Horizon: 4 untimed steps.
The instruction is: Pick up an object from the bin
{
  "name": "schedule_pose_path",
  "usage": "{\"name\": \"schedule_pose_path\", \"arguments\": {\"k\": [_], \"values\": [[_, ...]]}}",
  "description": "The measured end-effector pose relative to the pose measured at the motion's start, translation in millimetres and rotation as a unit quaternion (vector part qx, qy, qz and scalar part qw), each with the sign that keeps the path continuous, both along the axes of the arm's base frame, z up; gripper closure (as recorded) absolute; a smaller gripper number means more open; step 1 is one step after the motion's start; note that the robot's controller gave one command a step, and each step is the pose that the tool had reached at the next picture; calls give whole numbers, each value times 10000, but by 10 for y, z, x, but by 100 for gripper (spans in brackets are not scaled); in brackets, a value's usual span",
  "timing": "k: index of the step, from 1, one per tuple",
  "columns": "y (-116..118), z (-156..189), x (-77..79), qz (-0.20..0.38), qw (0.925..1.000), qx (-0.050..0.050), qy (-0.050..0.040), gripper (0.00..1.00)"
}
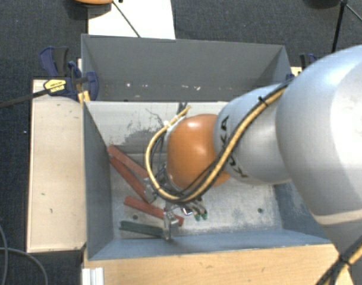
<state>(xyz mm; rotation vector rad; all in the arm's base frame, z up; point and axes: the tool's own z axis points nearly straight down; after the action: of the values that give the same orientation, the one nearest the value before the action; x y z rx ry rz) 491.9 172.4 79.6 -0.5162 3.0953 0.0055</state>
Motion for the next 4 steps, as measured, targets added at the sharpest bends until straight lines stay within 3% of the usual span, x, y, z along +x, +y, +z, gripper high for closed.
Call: {"name": "schedule_pose_path", "arguments": {"k": [1,2,3,4], "values": [[-82,-54,101,-250,9997,-8,-5,0],[-291,-80,31,-458,9989,-11,10,0],[4,-93,5,-1090,9940,-12,7,100],[4,-93,5,-1094,9940,-12,7,100]]}}
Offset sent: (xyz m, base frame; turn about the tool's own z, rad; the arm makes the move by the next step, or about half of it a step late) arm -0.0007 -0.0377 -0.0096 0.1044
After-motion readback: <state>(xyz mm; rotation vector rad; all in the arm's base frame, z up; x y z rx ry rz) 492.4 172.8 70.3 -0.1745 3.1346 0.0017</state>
